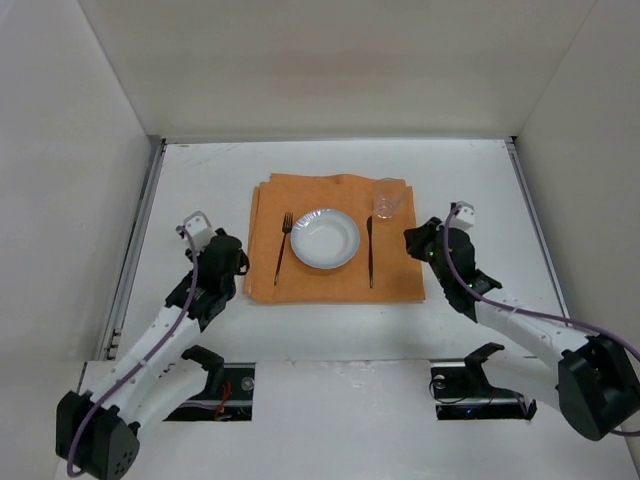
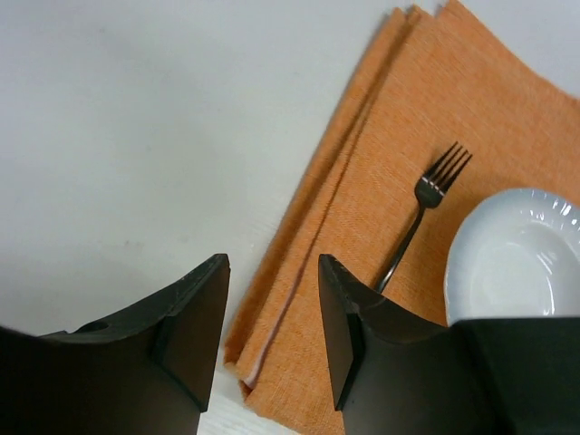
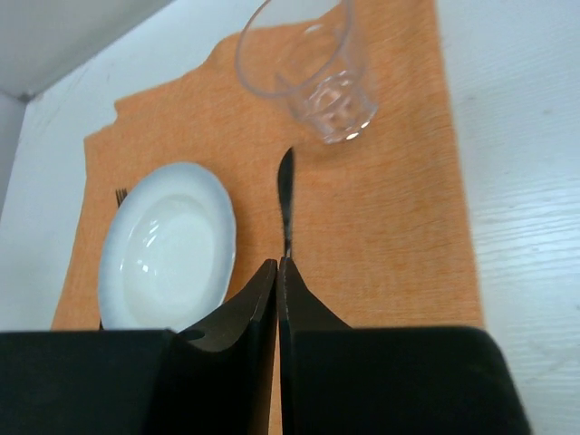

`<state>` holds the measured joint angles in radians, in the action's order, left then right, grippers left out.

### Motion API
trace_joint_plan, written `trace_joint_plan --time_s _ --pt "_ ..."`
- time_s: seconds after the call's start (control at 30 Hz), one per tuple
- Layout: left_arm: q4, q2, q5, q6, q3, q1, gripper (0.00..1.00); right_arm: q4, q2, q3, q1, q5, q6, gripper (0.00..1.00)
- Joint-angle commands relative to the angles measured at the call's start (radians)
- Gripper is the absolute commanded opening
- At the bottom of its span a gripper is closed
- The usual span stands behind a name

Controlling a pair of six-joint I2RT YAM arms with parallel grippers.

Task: Set the dinner table for one person

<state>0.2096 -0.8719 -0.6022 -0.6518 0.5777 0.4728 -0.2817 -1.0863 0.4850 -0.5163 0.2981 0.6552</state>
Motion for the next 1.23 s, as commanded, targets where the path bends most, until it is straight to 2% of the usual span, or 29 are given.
trace_joint_plan --time_s 0.0,0.13,0.27,0.5,1.2 --pt "0.102 0.126 0.024 -0.136 -0.061 -0.053 0.42 -0.060 0.080 -0.040 0.064 0.029 0.049 0.14" --pt "0.212 0.238 0.027 -0.203 -0.108 -0.137 0.47 -0.060 0.144 -0.089 0.149 0.048 0.086 0.38" --pt "0.264 0.284 0.061 -0.235 -0.144 -0.223 0.50 -0.062 0.152 -0.123 0.212 0.082 0.138 0.49" --pt "0.198 0.212 0.113 -0.244 -0.147 -0.265 0.51 -0.097 0.109 -0.123 0.216 0.069 0.146 0.51" --pt "0.088 0.077 0.128 -0.226 -0.113 -0.216 0.50 -0.122 0.031 -0.092 0.177 0.012 0.139 0.51"
